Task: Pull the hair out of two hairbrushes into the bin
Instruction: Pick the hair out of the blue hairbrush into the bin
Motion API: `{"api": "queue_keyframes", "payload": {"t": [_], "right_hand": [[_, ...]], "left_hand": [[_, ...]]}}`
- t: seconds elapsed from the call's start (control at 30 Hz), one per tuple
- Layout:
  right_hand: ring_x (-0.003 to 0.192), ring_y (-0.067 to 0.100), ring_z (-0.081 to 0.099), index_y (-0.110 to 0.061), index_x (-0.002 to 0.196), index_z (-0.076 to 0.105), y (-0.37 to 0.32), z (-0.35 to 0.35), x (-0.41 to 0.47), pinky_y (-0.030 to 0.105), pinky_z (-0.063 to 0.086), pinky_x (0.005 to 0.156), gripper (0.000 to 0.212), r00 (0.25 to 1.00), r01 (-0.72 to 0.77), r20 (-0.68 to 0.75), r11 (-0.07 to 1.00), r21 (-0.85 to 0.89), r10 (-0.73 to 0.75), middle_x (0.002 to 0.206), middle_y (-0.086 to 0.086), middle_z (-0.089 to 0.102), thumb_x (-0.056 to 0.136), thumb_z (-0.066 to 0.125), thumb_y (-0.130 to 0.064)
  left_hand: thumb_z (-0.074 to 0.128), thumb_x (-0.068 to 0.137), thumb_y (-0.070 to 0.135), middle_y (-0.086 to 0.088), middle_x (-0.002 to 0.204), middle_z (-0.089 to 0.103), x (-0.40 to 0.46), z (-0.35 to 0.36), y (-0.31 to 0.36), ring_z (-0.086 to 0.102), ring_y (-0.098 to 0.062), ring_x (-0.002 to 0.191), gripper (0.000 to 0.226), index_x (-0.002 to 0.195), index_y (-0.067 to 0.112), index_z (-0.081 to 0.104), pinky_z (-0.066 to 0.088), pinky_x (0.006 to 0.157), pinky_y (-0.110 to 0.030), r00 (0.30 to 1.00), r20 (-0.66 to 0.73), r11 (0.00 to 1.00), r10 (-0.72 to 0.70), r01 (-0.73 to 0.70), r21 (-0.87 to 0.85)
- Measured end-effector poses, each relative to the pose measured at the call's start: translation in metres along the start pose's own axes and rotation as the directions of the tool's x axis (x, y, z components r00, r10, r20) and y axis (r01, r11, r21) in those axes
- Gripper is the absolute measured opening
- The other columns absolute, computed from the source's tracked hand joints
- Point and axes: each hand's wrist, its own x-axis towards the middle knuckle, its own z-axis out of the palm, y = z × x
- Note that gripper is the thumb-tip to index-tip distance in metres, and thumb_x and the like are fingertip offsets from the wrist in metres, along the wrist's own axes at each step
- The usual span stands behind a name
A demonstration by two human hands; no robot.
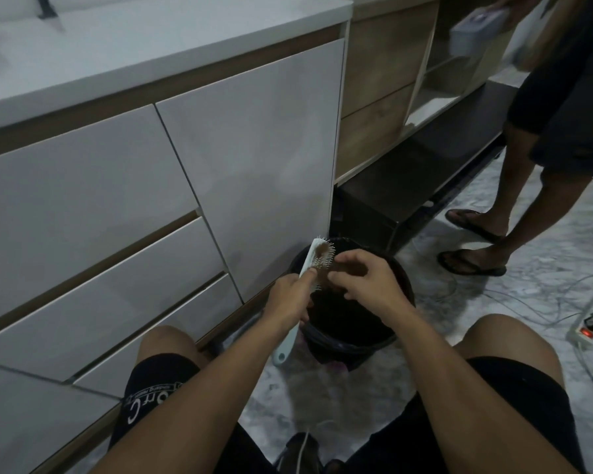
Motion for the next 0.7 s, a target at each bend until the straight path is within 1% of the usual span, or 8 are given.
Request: {"api": "queue_keyframes", "payload": {"t": [0.1, 0.2, 0.3, 0.4, 0.47, 0.53, 0.6, 0.7], "right_hand": [[0.083, 0.013, 0.069, -0.027, 0.09, 0.067, 0.003, 0.002, -0.007, 0.03, 0.057, 0.074, 0.027, 0.998, 0.057, 0.002, 0.991, -0.123, -0.057, 0.092, -0.005, 0.07, 0.07, 0.085, -0.024], [0.066, 0.015, 0.069, -0.018, 0.079, 0.067, 0.001, 0.001, -0.009, 0.029, 0.057, 0.065, 0.015, 0.996, 0.066, -0.054, 0.98, -0.186, -0.077, 0.08, 0.002, 0.071, 0.077, 0.08, -0.013], [0.067, 0.019, 0.072, -0.015, 0.078, 0.067, -0.001, -0.002, -0.008, 0.034, 0.063, 0.067, 0.013, 0.997, 0.057, -0.046, 0.978, -0.199, -0.067, 0.078, 0.007, 0.072, 0.078, 0.078, -0.008], [0.064, 0.019, 0.071, -0.018, 0.076, 0.065, -0.003, -0.005, -0.007, 0.039, 0.063, 0.068, 0.018, 0.998, 0.049, -0.041, 0.981, -0.186, -0.057, 0.077, 0.007, 0.07, 0.079, 0.077, -0.005], [0.064, 0.016, 0.068, -0.021, 0.084, 0.065, -0.003, -0.006, -0.007, 0.039, 0.063, 0.069, 0.02, 0.998, 0.051, -0.021, 0.98, -0.193, -0.056, 0.08, 0.006, 0.07, 0.08, 0.074, -0.004], [0.075, 0.013, 0.067, -0.024, 0.105, 0.064, -0.002, -0.004, -0.007, 0.039, 0.061, 0.076, 0.031, 0.999, 0.054, 0.019, 0.974, -0.222, -0.051, 0.091, 0.0, 0.069, 0.081, 0.073, -0.007], [0.095, 0.014, 0.065, -0.028, 0.123, 0.058, -0.001, 0.0, -0.008, 0.042, 0.059, 0.085, 0.051, 0.997, 0.063, 0.044, 0.978, -0.198, -0.056, 0.107, -0.006, 0.063, 0.077, 0.076, -0.017], [0.114, 0.01, 0.057, -0.029, 0.132, 0.053, 0.0, 0.006, -0.011, 0.041, 0.056, 0.09, 0.069, 0.995, 0.093, 0.053, 0.989, -0.111, -0.088, 0.12, -0.009, 0.057, 0.07, 0.083, -0.028]], "left_hand": [[0.049, 0.094, 0.048, -0.008, 0.066, 0.061, -0.001, 0.002, 0.001, 0.053, -0.02, 0.047, 0.044, 0.093, 0.008, 0.066, 0.042, 0.05, -0.03, 1.0, 0.01, 1.0, 0.026, -0.026, 0.007], [0.048, 0.095, 0.048, -0.007, 0.066, 0.061, 0.003, 0.004, 0.001, 0.053, -0.019, 0.047, 0.04, 0.085, 0.012, 0.062, 0.043, 0.049, -0.03, 1.0, -0.014, 1.0, 0.024, -0.024, -0.007], [0.048, 0.097, 0.046, -0.009, 0.065, 0.059, 0.007, 0.001, 0.002, 0.051, -0.019, 0.045, 0.038, 0.083, 0.013, 0.06, 0.041, 0.046, -0.029, 0.997, -0.077, 0.996, -0.005, -0.002, -0.09], [0.048, 0.097, 0.045, -0.009, 0.065, 0.059, 0.009, -0.001, 0.002, 0.051, -0.021, 0.047, 0.038, 0.08, 0.013, 0.059, 0.042, 0.049, -0.031, 0.995, -0.102, 0.997, 0.006, -0.014, -0.079], [0.048, 0.097, 0.044, -0.01, 0.066, 0.059, 0.008, 0.0, 0.003, 0.052, -0.021, 0.047, 0.036, 0.081, 0.015, 0.059, 0.044, 0.05, -0.032, 0.995, -0.097, 0.996, 0.005, -0.013, -0.084], [0.046, 0.097, 0.044, -0.01, 0.067, 0.06, 0.007, 0.001, 0.005, 0.052, -0.021, 0.047, 0.034, 0.085, 0.016, 0.06, 0.044, 0.05, -0.032, 0.998, -0.068, 0.996, -0.013, 0.007, -0.089], [0.046, 0.096, 0.044, -0.01, 0.066, 0.06, 0.005, 0.002, 0.006, 0.054, -0.022, 0.049, 0.037, 0.089, 0.013, 0.064, 0.043, 0.049, -0.031, 0.998, -0.043, 0.996, -0.035, 0.032, -0.077], [0.047, 0.093, 0.046, -0.008, 0.063, 0.06, 0.004, 0.006, 0.007, 0.053, -0.022, 0.05, 0.042, 0.079, 0.011, 0.065, 0.042, 0.05, -0.031, 0.999, -0.009, 0.997, -0.031, 0.03, -0.066]]}}
